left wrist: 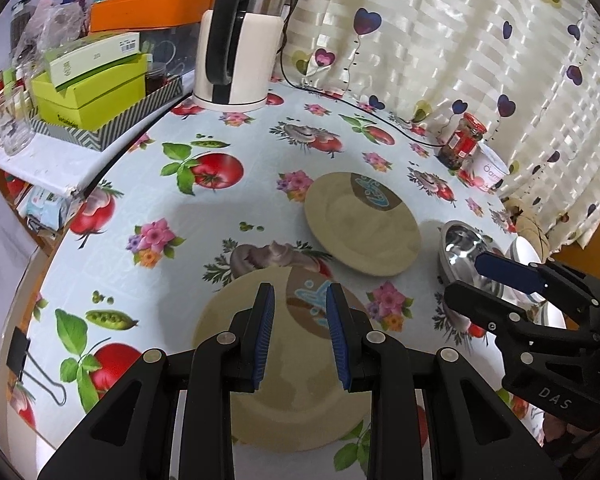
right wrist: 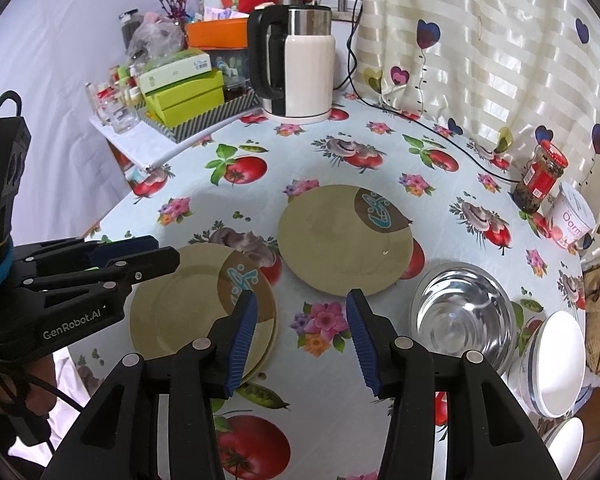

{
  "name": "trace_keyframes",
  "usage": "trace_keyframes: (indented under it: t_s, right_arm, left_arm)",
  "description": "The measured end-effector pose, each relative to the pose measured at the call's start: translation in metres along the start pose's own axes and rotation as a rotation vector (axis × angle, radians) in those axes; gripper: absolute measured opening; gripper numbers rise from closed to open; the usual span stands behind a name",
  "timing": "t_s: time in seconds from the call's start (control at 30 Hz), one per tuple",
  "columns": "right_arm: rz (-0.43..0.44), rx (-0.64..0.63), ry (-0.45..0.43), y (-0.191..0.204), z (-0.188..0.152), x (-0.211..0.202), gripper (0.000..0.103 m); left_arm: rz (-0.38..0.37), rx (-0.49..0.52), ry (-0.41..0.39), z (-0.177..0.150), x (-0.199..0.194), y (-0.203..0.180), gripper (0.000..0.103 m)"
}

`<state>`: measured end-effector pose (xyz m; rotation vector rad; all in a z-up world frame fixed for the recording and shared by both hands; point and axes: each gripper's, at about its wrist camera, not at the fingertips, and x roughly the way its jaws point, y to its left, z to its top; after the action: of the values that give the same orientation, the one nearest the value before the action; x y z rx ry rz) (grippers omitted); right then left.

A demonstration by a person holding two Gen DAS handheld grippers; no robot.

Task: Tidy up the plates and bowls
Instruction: 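Move the left gripper to the last beige plate and grasp its rim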

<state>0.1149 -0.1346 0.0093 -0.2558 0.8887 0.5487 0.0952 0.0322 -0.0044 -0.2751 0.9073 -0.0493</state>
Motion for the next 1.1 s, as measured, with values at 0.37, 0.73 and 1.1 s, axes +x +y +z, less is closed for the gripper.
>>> trace_keyframes:
  t_s: [0.37,0.73,1.1]
  right_arm:
    - [0.036,0.052,0.004,-0.035,0.016,0.009,0.046]
    - [0.052,0.101,0.019,-0.071,0.031,0.027,0.046]
    - [0.080,0.136,0.063,-0.097,0.044,0.055,0.046]
  left_arm:
    - [-0.033,-0.006,0.014,0.019,0.013,0.000,0.027]
    - [-0.057,-0.013,0.036,0.038,0.036,-0.003,0.028]
    - [-0.022,0.006,0.055,0.052,0.062,-0.011,0.028]
